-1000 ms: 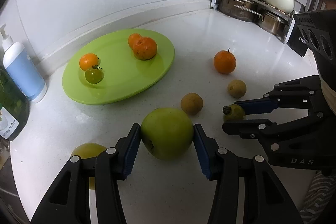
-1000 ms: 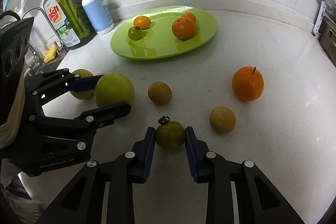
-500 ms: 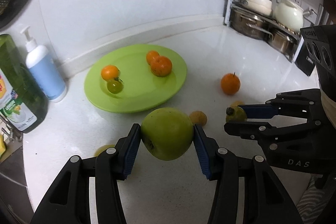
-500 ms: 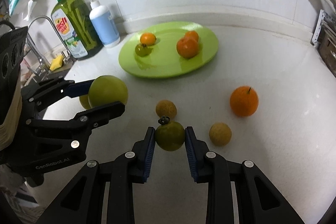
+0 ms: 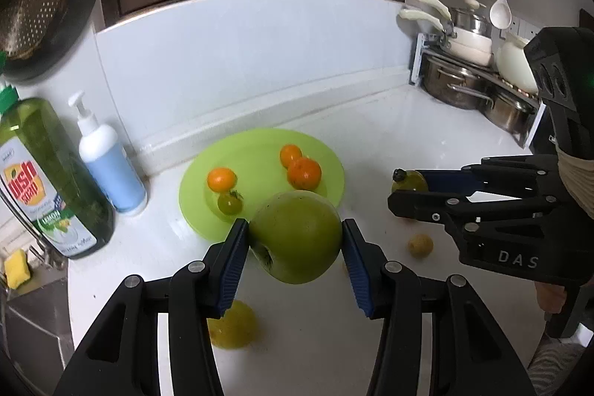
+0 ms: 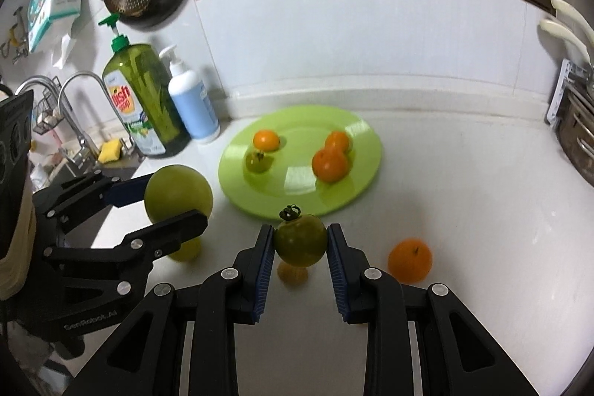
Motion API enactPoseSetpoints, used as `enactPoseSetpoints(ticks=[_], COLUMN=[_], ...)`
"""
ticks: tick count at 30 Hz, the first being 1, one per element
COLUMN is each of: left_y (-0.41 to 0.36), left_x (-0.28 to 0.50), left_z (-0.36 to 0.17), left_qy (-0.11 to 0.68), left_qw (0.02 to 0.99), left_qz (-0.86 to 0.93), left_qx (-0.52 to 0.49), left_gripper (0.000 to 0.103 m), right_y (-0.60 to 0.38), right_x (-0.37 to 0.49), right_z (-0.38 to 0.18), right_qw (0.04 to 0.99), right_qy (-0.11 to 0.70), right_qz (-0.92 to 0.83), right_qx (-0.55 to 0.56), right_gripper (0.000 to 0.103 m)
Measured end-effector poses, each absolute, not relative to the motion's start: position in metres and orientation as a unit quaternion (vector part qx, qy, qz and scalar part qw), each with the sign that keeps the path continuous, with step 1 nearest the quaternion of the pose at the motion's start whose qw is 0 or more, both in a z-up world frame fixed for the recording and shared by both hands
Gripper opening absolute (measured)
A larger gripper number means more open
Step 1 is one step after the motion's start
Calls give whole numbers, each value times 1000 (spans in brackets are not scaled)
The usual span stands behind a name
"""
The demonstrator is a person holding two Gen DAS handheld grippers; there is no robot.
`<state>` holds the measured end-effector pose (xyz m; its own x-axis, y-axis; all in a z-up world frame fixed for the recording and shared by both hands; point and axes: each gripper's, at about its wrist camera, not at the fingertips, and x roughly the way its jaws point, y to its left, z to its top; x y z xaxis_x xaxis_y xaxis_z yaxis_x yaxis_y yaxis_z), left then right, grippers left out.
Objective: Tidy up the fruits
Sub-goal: 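Lift and carry the green apple and green tomato in both tools over the green plate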
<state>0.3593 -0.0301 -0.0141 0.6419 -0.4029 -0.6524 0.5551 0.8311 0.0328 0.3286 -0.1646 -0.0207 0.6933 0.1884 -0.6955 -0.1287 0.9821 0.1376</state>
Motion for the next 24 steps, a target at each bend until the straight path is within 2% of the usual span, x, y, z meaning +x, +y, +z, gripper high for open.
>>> enactPoseSetpoints(ticks=[14, 24], left_y=[-35, -31], left_x=[415, 476], left_z=[9, 0], left_qy=[326, 352], left_qw=[904, 897], left_qz=[-257, -246], left_qx=[105, 102], left_gripper=[50, 50], right_y=[-175, -175], right_x=[398, 462], right_z=[1, -5], right_qw=[919, 906], right_qy=[379, 407], right_qz=[104, 117], right_qx=[37, 26], right_gripper=[30, 30])
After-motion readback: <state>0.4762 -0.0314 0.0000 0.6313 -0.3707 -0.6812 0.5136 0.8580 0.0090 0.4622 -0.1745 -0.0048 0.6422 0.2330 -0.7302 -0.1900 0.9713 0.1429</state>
